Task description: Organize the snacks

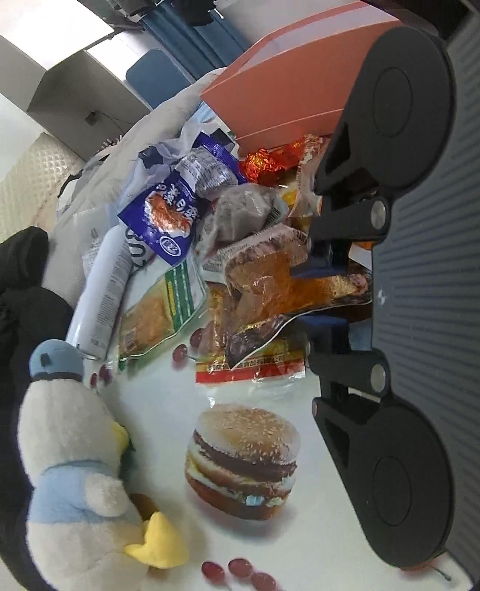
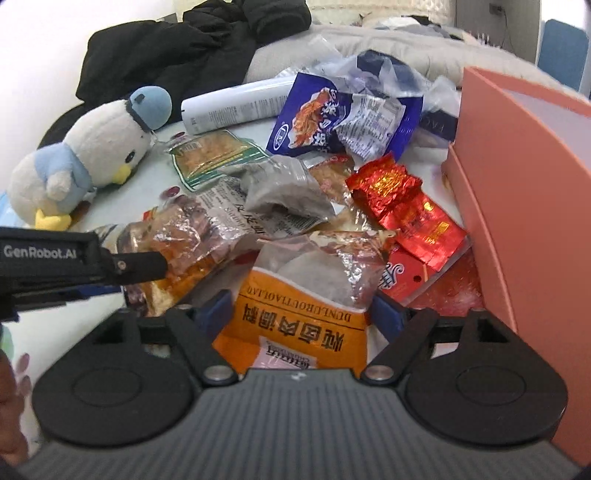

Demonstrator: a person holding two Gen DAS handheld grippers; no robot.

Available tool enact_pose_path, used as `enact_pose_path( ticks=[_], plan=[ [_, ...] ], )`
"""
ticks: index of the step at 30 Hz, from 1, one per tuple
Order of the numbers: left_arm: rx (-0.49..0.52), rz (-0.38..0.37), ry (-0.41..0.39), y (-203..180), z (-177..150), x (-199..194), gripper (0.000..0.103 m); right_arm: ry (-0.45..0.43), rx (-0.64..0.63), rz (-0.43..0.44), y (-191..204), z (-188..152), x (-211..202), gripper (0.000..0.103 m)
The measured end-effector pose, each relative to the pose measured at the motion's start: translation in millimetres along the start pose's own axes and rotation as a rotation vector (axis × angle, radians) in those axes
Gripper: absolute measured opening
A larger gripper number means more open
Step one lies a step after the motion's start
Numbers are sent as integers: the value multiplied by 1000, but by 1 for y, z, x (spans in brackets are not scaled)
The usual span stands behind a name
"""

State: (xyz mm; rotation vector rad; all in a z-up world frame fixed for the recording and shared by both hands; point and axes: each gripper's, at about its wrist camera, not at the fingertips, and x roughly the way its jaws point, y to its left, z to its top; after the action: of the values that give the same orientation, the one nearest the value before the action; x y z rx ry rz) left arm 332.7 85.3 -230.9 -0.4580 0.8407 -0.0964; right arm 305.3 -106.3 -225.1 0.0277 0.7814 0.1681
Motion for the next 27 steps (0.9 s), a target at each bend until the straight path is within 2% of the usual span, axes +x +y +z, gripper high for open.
enact_pose_path(
  ticks=[8, 18, 27],
  plan=[
    [8, 24, -40, -3, -12, -35, 15, 1, -43, 3, 5, -5, -19, 60],
    [-71, 93, -68, 9, -61, -93, 15, 19, -44, 44, 5, -31, -60, 53],
    [-150, 154, -76, 14, -104, -137, 15, 52, -49, 93, 6, -59, -96, 52]
  ],
)
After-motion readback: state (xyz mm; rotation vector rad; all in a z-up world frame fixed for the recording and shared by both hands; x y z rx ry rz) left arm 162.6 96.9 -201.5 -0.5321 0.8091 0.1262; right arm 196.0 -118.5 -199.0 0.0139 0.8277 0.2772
